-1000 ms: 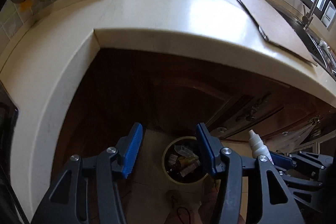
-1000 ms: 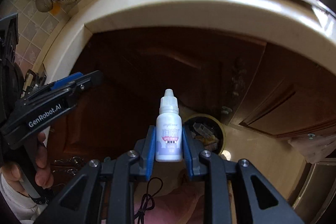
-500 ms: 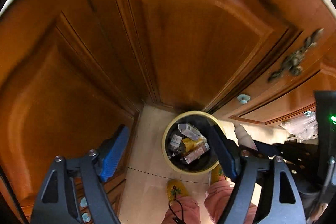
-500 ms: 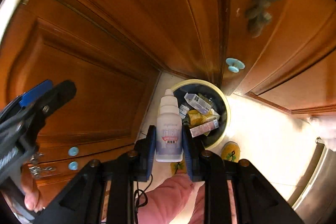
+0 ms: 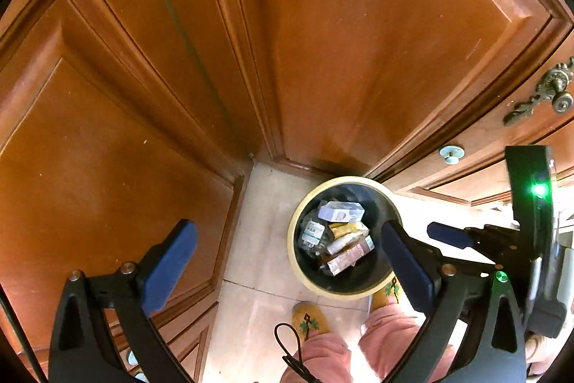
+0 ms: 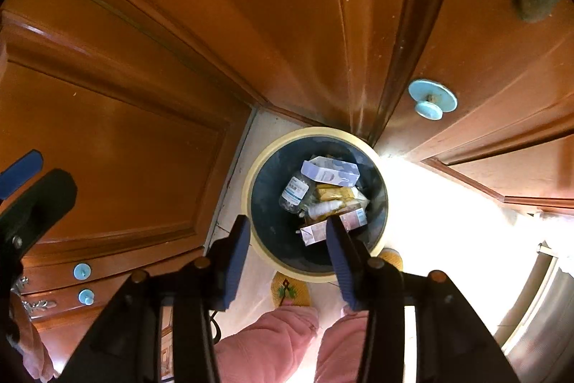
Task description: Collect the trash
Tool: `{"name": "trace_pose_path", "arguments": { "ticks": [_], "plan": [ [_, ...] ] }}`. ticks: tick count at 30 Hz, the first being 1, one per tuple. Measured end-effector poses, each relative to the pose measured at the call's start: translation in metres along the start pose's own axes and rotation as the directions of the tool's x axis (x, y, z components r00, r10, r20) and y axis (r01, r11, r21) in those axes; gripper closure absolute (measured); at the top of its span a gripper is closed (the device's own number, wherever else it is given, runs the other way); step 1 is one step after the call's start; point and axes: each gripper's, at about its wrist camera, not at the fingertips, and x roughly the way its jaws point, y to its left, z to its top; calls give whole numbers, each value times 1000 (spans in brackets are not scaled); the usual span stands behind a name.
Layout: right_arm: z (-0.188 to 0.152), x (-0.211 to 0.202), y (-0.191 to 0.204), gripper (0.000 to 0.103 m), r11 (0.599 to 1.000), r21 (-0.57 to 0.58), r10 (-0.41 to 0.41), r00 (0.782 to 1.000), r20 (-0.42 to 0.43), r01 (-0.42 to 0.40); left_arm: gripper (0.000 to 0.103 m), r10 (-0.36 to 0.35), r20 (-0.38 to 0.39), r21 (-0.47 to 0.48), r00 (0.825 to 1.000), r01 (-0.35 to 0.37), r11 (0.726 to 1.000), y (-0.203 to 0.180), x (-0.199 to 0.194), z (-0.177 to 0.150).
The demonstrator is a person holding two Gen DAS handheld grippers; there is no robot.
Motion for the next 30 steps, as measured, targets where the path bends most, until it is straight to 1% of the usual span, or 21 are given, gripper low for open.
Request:
{"name": "trace_pose_path", "arguments": {
  "ticks": [4,6,8,10,12,14,16,18,20,22,25,28,30],
  "plan": [
    [-2,-20,5,59,1000,6,4,1000,19,-4,2,-2,1,16,1000,2,1000,-2,-14,5],
    [-4,-35,7,59,1000,14,2,999,37,-2,2,-15,5,23,1000,15,1000,-3,-23,9],
    [-7,-59,9,59,999,33,5,998,59,-7,2,-24,20,22,1000,23,999,-4,-42,14],
    [-9,-88,10,59,998,55,2,996,88,-7,2,-29,43,22,999,28,999,-5,-62,19],
    [-12,-121,14,59,998,69,-9,992,126,0,2,-30,86,20,996,28,999,-5,-90,26],
    [-15,-157,19,59,997,74,-25,984,175,12,2,-36,129,20,991,33,999,-5,-118,34],
    [-16,-195,26,59,997,79,-40,972,231,23,2,-41,182,17,982,39,999,-5,-151,43],
    [-17,-233,33,59,996,83,-51,955,293,28,2,-48,239,19,970,45,999,-6,-183,54],
    [-19,-271,39,59,996,87,-59,931,360,30,2,-56,300,28,952,50,998,-10,-216,65],
    [-21,-308,45,59,995,93,-75,899,432,38,2,-69,356,32,932,62,998,-14,-243,75],
    [-23,-357,49,59,994,110,-83,852,517,30,2,-90,434,39,896,81,996,-22,-286,90],
    [-24,-399,54,59,992,128,-84,816,572,13,2,-112,483,49,868,101,994,-29,-323,100],
    [-22,-418,56,59,991,135,-92,797,597,13,2,-115,504,55,856,102,993,-35,-345,106]
  ]
}}
